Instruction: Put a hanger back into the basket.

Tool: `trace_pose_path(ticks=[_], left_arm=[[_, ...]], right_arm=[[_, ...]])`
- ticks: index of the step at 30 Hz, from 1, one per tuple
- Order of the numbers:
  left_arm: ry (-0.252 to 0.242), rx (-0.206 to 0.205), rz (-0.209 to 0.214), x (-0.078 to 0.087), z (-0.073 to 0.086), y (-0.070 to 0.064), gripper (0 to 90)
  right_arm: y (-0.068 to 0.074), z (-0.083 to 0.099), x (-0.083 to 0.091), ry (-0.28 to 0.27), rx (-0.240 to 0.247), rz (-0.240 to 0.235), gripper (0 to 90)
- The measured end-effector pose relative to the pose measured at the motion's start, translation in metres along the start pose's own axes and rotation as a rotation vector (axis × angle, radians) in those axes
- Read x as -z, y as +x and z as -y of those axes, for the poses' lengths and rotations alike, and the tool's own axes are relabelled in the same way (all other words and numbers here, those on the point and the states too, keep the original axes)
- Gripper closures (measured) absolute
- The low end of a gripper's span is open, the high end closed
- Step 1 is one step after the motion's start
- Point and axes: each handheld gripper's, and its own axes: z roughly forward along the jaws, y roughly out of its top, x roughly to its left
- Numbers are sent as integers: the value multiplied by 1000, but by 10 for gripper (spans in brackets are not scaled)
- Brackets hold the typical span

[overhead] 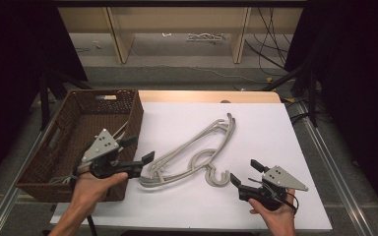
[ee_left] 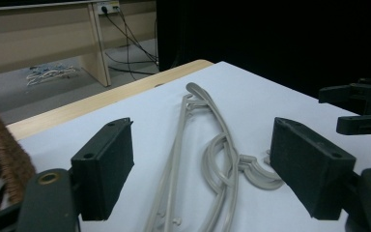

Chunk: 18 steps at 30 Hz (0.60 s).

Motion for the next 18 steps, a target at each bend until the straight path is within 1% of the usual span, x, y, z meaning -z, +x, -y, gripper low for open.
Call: trace_pose_path(ticks=[1,3,5,6,7,8,10,11,13,14,15,18], left_arm=[[-1,-2,9,-3,1,-2,228],[-2,-4,21,-10,5,-8,222],[-6,-5,25,-15,8,-11,219],[-13,-8,20,-18,10,-13,219],[-11,-19,19,-21,13,-15,220],[-7,-25,22,-23,15,-17,221],[-6,-25,28,-30,21,-21,209],[-6,-25,28,-30,21,-21,202],[4,-27,32,-35,26,-24,196],[6,-32,34,-39,31,-27,187],[6,-32,34,-39,31,-27,186],[4,-25,48,-45,40,-32,172]], right_arm=[[0,0,0,-2,6,3,175],[0,0,0,2,1,-1,175],[0,-1,1,9,3,2,174],[0,-1,1,9,3,2,174],[0,-1,2,14,1,-1,174],[0,-1,1,3,7,4,174],[0,-1,1,4,4,2,173],[0,-1,1,4,4,2,173],[0,-1,1,12,10,1,172],[0,-1,1,8,9,1,171],[0,-1,1,8,9,1,171],[1,-2,2,10,12,4,169]])
